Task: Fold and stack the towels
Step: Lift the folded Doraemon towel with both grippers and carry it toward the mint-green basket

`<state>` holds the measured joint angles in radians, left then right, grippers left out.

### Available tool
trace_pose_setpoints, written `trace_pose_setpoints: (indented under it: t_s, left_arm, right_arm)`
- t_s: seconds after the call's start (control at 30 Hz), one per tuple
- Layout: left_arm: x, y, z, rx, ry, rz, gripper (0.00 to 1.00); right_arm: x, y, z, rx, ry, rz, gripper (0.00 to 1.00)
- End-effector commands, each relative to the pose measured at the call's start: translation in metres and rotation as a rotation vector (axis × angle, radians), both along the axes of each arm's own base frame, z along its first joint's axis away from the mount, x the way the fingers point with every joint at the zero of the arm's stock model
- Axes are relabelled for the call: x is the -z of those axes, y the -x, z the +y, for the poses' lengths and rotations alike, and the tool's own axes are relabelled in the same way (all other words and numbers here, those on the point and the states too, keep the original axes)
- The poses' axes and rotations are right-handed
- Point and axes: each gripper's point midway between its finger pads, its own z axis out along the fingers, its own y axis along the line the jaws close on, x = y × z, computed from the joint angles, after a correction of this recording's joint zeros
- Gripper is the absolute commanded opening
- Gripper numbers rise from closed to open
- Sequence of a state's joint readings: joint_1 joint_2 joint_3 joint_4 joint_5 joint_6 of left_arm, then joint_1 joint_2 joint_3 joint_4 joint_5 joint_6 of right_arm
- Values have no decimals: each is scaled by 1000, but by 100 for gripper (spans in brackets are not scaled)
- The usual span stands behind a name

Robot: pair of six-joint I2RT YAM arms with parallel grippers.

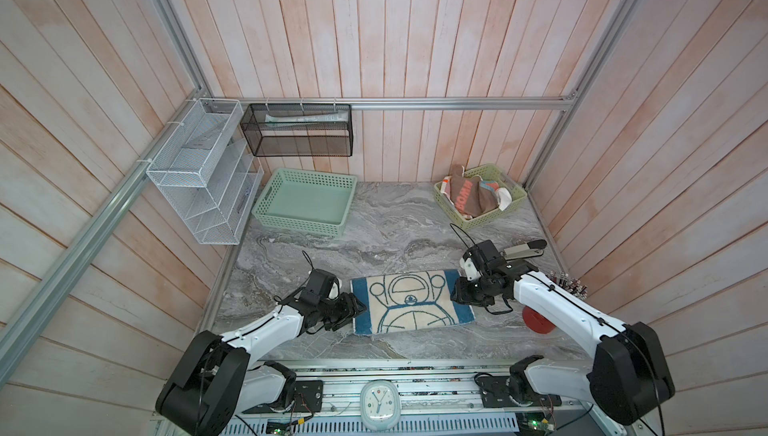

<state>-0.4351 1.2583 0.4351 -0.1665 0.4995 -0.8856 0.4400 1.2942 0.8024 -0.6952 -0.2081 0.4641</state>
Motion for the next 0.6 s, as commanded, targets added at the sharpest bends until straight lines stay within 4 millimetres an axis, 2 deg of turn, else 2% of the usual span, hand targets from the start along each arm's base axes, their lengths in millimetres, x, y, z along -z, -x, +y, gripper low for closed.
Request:
trace_pose_setpoints:
  t_s: [0.0, 0.17, 0.23, 0.3, 0.37, 0.43, 0.47, 0.57]
  left_arm:
    - [0, -8, 0, 1, -16, -21, 65]
    - [15, -6, -2, 5, -27, 32, 63]
    - [18, -9, -6, 18, -17, 32, 55]
    - [16, -17, -9, 32, -21, 12, 41]
    - [7, -33, -13, 58, -42, -39, 18]
    - [-7, -51, -17, 97, -71, -114, 3]
    - [-17, -63, -19, 121, -94, -158, 0]
    - [-42, -96, -23, 195, -175, -265, 0]
  right_arm:
    - [-3, -13, 17, -14, -31, -34, 46]
    - [-6, -30, 40, -58, -71, -59, 46]
    - [-11, -41, 46, -69, -82, -85, 46]
    - [-20, -57, 53, -80, -92, -135, 46]
    - [-36, -82, 61, -76, -101, -209, 46]
    - [-54, -108, 73, -78, -129, -281, 45]
    - [-63, -122, 81, -78, -147, -318, 45]
    - [-85, -160, 106, -91, -208, -388, 45]
